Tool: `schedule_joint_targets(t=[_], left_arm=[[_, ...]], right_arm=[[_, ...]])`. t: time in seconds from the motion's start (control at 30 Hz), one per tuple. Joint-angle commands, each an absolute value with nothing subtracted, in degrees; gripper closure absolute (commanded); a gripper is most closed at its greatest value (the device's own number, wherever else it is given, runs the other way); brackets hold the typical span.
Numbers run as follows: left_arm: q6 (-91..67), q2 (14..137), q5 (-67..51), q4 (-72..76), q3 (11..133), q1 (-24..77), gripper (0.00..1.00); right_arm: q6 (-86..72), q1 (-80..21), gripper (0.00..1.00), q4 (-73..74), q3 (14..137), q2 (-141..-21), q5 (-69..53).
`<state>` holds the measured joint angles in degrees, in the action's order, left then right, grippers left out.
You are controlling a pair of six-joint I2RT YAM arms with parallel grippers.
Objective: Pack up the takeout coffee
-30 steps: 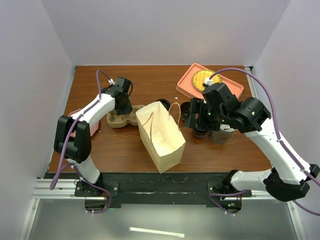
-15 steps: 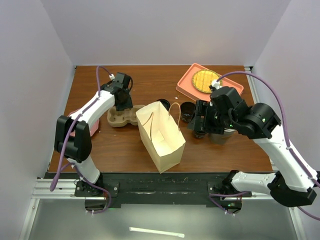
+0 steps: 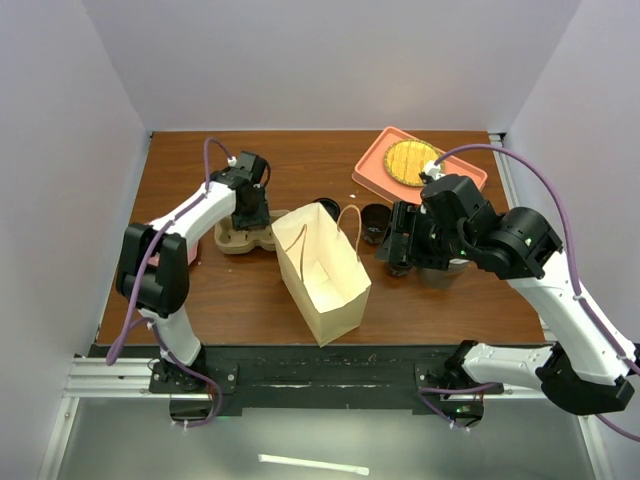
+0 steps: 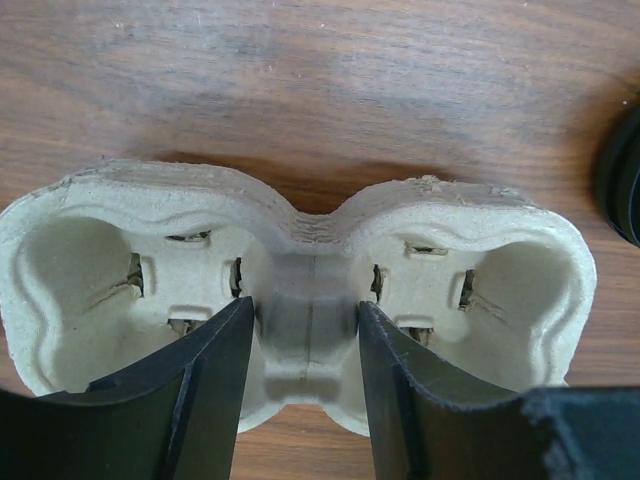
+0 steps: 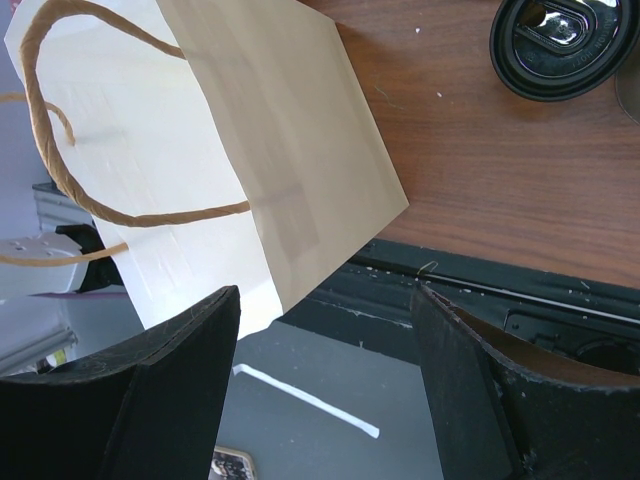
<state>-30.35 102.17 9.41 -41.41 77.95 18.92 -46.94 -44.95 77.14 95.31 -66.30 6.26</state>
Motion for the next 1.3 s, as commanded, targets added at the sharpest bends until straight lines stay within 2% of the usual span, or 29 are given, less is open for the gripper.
schedule_joint_targets(t=[0.0,0.13,0.53,0.77,1.0,1.27], left_arm=[[-28.74,101.95,10.02,-40.69,78.05,19.34,0.48],[-28.65,102.22,10.02,-40.17,77.87,19.34,0.5],[-27.77,101.78,10.2,-40.95,79.01,19.34,0.63],[-27.95,100.64,10.2,-43.85,83.49,19.34,0.68],[-27.95,99.76,10.55,-45.61,85.08,19.34,0.68],[-27.86,101.42,13.54,-43.59,80.07,19.16,0.63]], right_arm=[[-47.73,-44.83,0.27,78.31,95.27,-65.92,5.8],[-47.72,-44.83,0.27,78.05,95.27,-65.92,5.71],[-47.55,-44.91,0.27,78.75,95.71,-66.0,5.89],[-52.02,-45.0,0.27,82.44,97.29,-66.19,4.75],[-61.43,-45.0,0.28,75.07,91.77,-60.48,1.68],[-61.53,-45.09,0.29,74.09,89.56,-59.24,2.64]])
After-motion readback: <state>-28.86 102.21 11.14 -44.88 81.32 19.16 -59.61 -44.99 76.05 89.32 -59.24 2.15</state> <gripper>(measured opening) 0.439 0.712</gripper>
